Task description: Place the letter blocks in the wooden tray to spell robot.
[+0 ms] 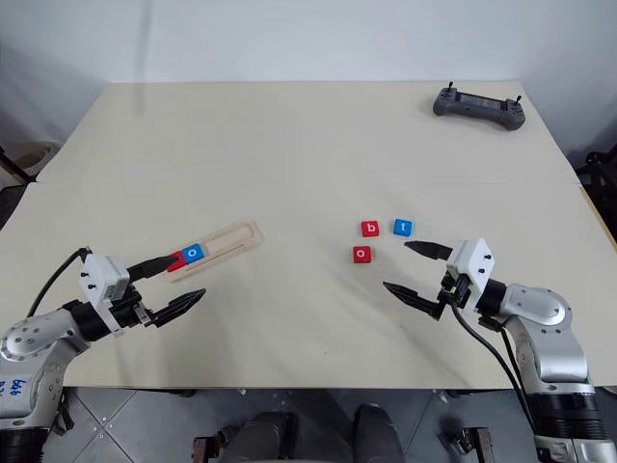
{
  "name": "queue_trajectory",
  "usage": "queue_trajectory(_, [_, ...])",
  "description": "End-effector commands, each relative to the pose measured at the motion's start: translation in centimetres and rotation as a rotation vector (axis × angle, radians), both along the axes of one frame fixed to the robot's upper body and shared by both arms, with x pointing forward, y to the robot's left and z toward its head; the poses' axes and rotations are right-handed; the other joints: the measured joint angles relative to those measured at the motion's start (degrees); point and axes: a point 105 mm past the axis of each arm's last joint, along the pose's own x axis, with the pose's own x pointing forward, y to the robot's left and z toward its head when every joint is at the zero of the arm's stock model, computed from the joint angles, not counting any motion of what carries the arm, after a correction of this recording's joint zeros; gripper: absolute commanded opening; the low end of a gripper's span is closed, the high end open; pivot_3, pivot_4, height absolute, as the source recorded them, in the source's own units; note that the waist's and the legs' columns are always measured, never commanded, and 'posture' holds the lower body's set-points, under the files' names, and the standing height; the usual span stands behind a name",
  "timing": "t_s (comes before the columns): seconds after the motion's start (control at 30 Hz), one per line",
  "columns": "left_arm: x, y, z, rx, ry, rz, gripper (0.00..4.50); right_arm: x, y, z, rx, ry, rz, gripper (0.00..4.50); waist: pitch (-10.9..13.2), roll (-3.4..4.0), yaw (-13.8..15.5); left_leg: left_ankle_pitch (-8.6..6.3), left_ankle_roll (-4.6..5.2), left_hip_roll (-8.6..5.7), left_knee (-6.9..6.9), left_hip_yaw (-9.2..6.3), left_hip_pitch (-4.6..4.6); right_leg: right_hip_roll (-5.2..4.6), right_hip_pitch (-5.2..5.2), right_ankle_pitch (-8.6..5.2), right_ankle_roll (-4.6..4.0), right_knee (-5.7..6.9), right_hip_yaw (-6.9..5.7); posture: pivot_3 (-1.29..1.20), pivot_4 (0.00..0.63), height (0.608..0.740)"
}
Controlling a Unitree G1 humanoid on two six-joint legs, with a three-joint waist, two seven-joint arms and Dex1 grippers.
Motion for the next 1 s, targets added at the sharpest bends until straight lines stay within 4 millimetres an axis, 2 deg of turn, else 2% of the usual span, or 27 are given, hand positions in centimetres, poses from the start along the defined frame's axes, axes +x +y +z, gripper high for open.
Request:
queue_trajectory(0.03, [-0.1, 0.1, 1.0, 0.04, -0.052, 0.017, 4.46, -0.1, 0.2, 0.5, 0.001, -0.025, 0.02, 4.5, 0.0, 0.0, 0.0, 0.0, 0.0, 0.0, 0.0, 0.0, 0.0, 0.0, 0.0, 0.0, 0.0, 0.0, 0.0, 0.0, 0.15, 0.74])
queue_trajectory(0.37, [-0.2, 0.6, 1.6, -0.024, -0.058, 0.049, 4.46, 0.2, 0.6, 0.4, 0.012, -0.027, 0.03, 4.5, 0.0, 0.0, -0.08, 0.0, 0.0, 0.01, -0.01, 0.0, 0.0, 0.01, -0.01, 0.0, 0.0, 0.02, 0.0, 0.0, 0.15, 0.74])
queue_trajectory(0.5, [-1.0, 2.2, 1.4, -0.055, -0.057, 0.141, 4.46, 0.5, 1.8, 0.8, 0.039, -0.038, 0.066, 4.5, 0.0, 0.0, -0.26, -0.01, -0.01, 0.05, -0.01, 0.0, 0.0, 0.03, -0.02, 0.0, 0.0, 0.01, 0.0, 0.0, 0.15, 0.74])
queue_trajectory(0.57, [-2.6, 4.7, 0.1, -0.068, -0.045, 0.285, 4.46, 0.5, 3.5, 1.4, 0.066, -0.057, 0.127, 4.5, 0.0, 0.0, -0.53, -0.01, -0.02, 0.06, -0.02, 0.02, 0.01, 0.03, -0.03, 0.0, 0.0, 0.02, 0.01, 0.0, 0.15, 0.74])
queue_trajectory(0.63, [-4.0, 6.1, -0.7, -0.078, -0.036, 0.374, 4.46, 0.5, 4.6, 1.9, 0.085, -0.072, 0.166, 4.5, 0.0, 0.0, -0.93, -0.03, -0.06, 0.13, -0.05, 0.07, 0.02, 0.05, -0.04, 0.0, 0.0, 0.02, 0.08, 0.0, 0.15, 0.74])
queue_trajectory(0.7, [-5.1, 6.8, -1.1, -0.089, -0.031, 0.425, 4.46, 0.4, 5.4, 2.2, 0.099, -0.086, 0.191, 4.5, 0.0, -0.01, -0.8, -0.05, -0.09, 0.19, -0.04, 0.04, 0.01, 0.05, -0.04, 0.0, 0.0, -0.01, 0.05, 0.0, 0.15, 0.74])
queue_trajectory(0.83, [-8.8, 8.5, -2.5, -0.122, 0.002, 0.578, 4.46, -0.9, 8.2, 3.7, 0.131, -0.178, 0.31, 4.5, -0.04, -0.07, -0.1, -0.08, -0.07, 0.16, 0.05, 0.04, 0.01, 0.02, -0.02, 0.0, 0.0, -0.1, 0.09, 0.0, 0.15, 0.74])
queue_trajectory(1.0, [-9.0, 8.5, -2.3, -0.132, 0.006, 0.578, 4.46, -1.5, 8.7, 3.7, 0.119, -0.194, 0.348, 4.5, -0.06, -0.12, 1.26, -0.11, -0.06, 0.13, 0.13, -0.02, -0.01, 0.03, 0.03, 0.0, 0.0, -0.12, 0.08, 0.0, 0.15, 0.74])
